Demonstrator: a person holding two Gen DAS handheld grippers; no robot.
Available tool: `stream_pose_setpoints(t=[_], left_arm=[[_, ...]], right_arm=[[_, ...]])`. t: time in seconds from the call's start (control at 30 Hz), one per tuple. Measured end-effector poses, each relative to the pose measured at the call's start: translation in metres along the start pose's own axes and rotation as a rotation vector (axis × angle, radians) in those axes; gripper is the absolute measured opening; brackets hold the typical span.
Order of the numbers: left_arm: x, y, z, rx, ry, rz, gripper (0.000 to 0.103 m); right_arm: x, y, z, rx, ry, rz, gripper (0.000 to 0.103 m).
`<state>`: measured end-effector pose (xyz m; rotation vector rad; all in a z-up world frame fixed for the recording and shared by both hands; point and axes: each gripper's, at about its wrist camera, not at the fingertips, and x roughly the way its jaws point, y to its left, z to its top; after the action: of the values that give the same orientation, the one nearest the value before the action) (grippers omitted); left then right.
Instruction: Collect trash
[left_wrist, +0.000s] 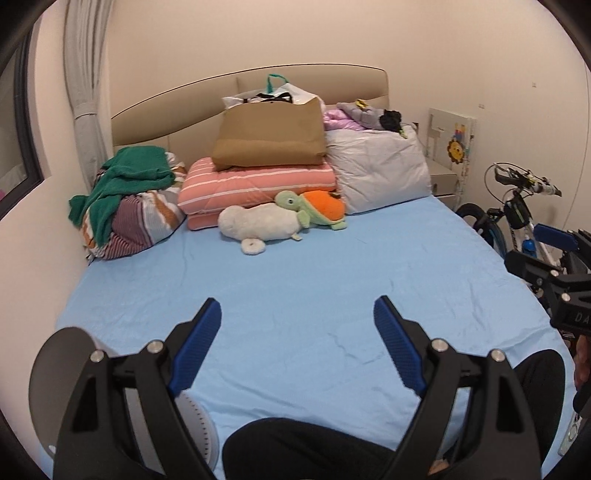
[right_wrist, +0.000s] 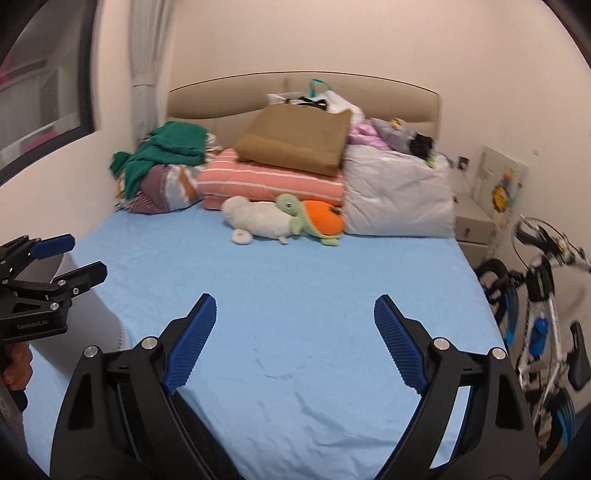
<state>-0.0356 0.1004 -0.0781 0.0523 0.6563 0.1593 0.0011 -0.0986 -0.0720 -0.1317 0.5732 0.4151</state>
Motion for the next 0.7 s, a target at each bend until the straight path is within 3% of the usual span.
stream_pose_setpoints(t=[0.13,0.27,0.7], left_arm=[[0.016,-0.036,0.011,0.052,-0.001,-0.068,0.085],[0.026,-0.061,0.019,0.078,0.003,-0.122,0.085],[0.041,-0.078,0.034,0.072,0.021,-0.148,0.089]], right_arm=[[-0.008,-0.057,-0.021,0.150,0.025,-0.145,0.087],[-0.010,-0.091,-0.036,0.232,0.059,-0.220,0.087],[-0.015,-0.107,-0.034,0.245,0.064,-0.264,0.087]])
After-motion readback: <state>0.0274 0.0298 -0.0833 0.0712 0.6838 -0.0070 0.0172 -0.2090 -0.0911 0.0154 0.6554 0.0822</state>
